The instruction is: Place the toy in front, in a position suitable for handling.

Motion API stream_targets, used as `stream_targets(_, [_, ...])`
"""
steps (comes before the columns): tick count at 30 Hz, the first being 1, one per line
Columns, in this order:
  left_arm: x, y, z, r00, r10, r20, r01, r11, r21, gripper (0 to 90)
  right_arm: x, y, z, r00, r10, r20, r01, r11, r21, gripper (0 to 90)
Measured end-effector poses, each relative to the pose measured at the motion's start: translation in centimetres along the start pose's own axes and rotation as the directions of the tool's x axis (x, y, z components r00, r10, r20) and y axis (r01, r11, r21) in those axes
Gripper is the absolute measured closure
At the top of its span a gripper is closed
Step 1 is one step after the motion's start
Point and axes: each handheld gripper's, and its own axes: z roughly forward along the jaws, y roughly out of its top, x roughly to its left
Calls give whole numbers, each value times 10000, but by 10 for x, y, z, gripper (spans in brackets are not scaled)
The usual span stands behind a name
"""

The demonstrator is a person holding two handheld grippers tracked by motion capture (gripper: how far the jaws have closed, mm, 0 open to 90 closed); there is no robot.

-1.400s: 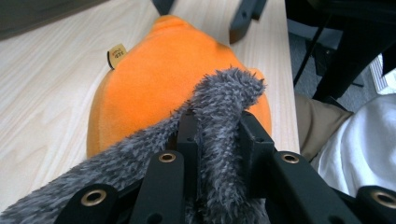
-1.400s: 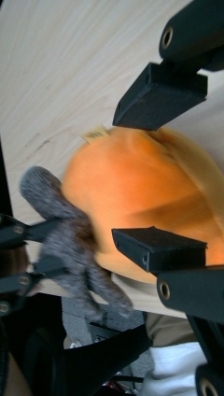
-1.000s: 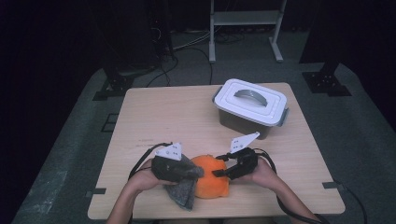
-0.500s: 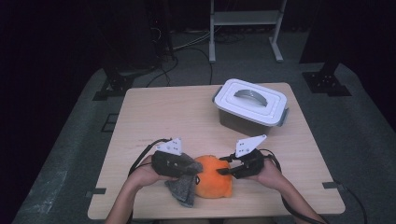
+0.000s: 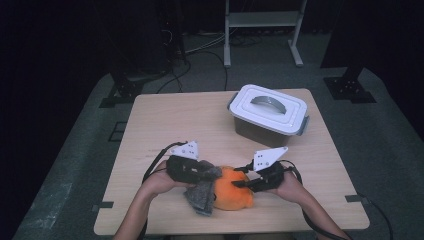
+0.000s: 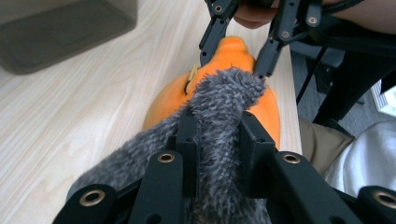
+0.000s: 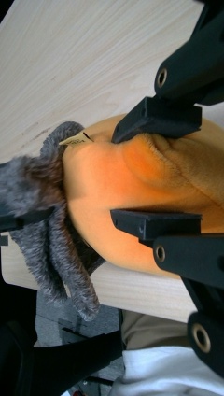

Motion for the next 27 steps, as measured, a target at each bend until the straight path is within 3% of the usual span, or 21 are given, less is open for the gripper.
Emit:
stream_targets(5, [-7,-7,13,9992,-1,388,-4,9999,129,728,-2,-3,-7,9969,720,-312,-719,9974,44,389])
stream_targets(9, [-12,-8,13,9984,101,549,-107,9999,121,727,-3,-1,-8,9946,1012,-235,-1010,9948,94,313])
stream_targets(12, [-14,-8,12,9985,160,528,-170,9997,200,727,-3,-2,1,9923,1186,-352,-1170,9921,453,314])
stream_targets(14, [-13,-9,11,9992,124,387,-132,9997,209,728,-3,-4,6,9884,1468,-392,-1450,9884,458,388])
stream_targets(15, [-12,-9,10,9993,69,363,-75,9998,170,728,-3,-5,7,9883,1481,-352,-1469,9885,365,468])
stream_targets(20, [-8,-4,-1,9999,-55,117,58,9997,-237,729,-6,-5,4,9937,1101,-202,-1103,9939,-58,593])
stream_targets(27, [2,9,-11,9987,-211,-465,185,9983,-562,729,-7,8,7,9997,-2,247,11,9993,-364,598])
